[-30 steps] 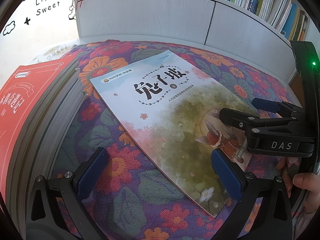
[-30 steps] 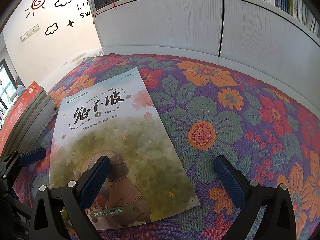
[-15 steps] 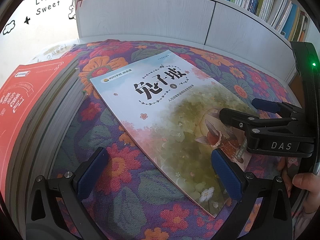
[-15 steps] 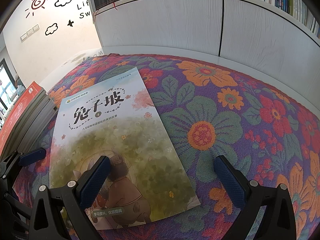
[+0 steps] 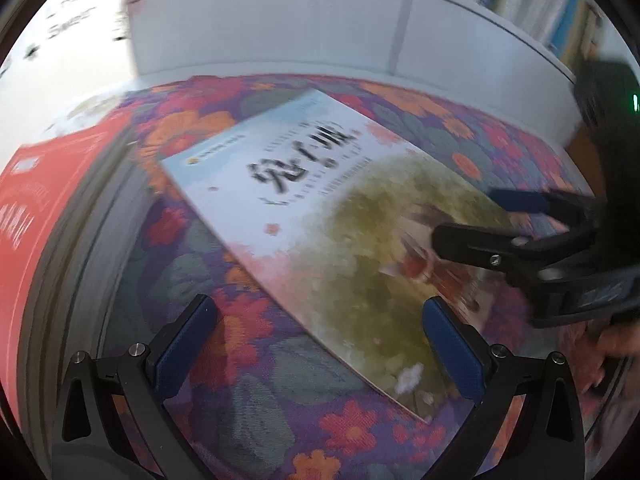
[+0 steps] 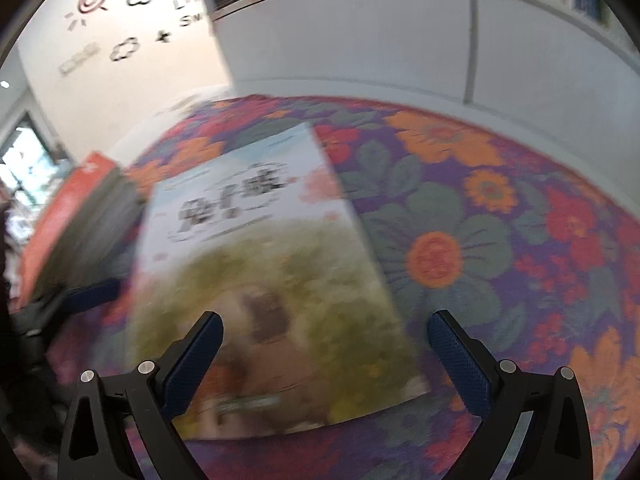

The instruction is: Organize books

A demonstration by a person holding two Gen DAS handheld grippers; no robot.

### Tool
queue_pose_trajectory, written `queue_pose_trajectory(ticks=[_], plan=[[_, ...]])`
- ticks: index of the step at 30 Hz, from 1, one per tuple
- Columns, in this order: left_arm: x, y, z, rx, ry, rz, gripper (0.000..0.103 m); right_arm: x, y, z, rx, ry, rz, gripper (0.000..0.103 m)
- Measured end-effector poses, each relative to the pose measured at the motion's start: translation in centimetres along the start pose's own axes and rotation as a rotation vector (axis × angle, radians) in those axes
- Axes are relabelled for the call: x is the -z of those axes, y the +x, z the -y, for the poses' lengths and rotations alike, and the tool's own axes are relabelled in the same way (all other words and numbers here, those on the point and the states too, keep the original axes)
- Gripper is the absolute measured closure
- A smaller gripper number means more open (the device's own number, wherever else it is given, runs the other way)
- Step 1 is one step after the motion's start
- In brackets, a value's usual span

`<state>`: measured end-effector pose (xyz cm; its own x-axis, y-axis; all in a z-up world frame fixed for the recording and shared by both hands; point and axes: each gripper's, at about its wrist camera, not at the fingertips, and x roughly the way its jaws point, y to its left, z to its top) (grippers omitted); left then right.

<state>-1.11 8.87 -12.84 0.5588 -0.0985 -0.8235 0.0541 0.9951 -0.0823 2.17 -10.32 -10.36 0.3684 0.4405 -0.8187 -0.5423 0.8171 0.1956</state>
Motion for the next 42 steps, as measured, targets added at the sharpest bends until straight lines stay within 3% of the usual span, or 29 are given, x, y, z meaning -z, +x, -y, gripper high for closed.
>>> queue_pose_trajectory(ticks=[2, 6, 10, 13, 16, 17, 19, 20, 21, 23, 24, 26, 29, 32, 36, 38, 42], plan=[[-0.1, -0.1, 0.8, 0.077, 0.087, -0.04, 0.0, -0.2, -0.4, -0.1, -0.069, 0.012, -0.057, 0.004], [0.9, -0.7, 1.8, 0.099, 0.17, -0.081, 0.001, 2.0, -1.8, -1.2, -0.079, 0.037, -0.094, 0.008], [3.8, -2.9, 3.4, 0.138, 0.285, -0.156, 0.001, 6.4, -4.4, -3.3, -0.085, 0.033, -0.134, 0.008], [5.8, -4.4, 4.0, 0.196, 0.372, -0.177, 0.001, 9.3, -6.7, -3.3, -0.208, 0.077, -0.21, 0.009], [4.8, -4.0, 2.3, 0.232, 0.255, -0.2, 0.002, 10.4, -7.7, -0.7, -0.299, 0.201, -0.249, 0.012], [4.2, -3.8, 1.7, 0.244, 0.206, -0.198, 0.005, 10.4, -7.4, 1.3, -0.334, 0.279, -0.241, 0.02], [2.7, -3.2, 0.0, 0.283, 0.087, -0.204, 0.011, 10.3, -6.8, 3.4, -0.428, 0.384, -0.218, 0.022], [2.1, -2.9, -0.8, 0.298, 0.039, -0.205, 0.02, 10.2, -6.4, 4.5, -0.48, 0.433, -0.208, 0.025], [1.6, -2.7, -1.4, 0.301, 0.001, -0.206, 0.034, 10.1, -6.1, 5.4, -0.516, 0.464, -0.198, 0.028], [0.9, -2.3, -2.9, 0.3, -0.076, -0.209, 0.053, 9.9, -5.4, 6.7, -0.514, 0.482, -0.193, 0.063], [0.7, -2.1, -3.6, 0.312, -0.113, -0.21, 0.059, 9.7, -4.9, 7.4, -0.508, 0.487, -0.196, 0.071], [0.6, -1.9, -3.7, 0.322, -0.122, -0.212, 0.059, 10.1, -3.7, 8.9, -0.557, 0.544, -0.198, 0.094], [0.7, -2.2, -2.0, 0.235, -0.044, -0.19, 0.059, 9.9, -2.8, 9.7, -0.623, 0.548, -0.19, 0.097], [0.4, -2.3, -1.4, 0.161, -0.024, -0.185, 0.059, 9.3, -3.1, 9.1, -0.565, 0.53, -0.162, 0.096], [-0.3, -3.9, -2.3, 0.205, -0.042, -0.179, 0.059, 8.6, -4.7, 7.4, -0.44, 0.469, -0.139, 0.088], [-1.0, -4.8, -2.5, 0.215, -0.035, -0.165, 0.059, 8.0, -6.3, 5.0, -0.343, 0.355, -0.105, 0.088], [-2.1, -6.2, -2.1, 0.183, 0.007, -0.141, 0.059, 7.5, -8.0, 2.6, -0.366, 0.289, -0.067, 0.088]])
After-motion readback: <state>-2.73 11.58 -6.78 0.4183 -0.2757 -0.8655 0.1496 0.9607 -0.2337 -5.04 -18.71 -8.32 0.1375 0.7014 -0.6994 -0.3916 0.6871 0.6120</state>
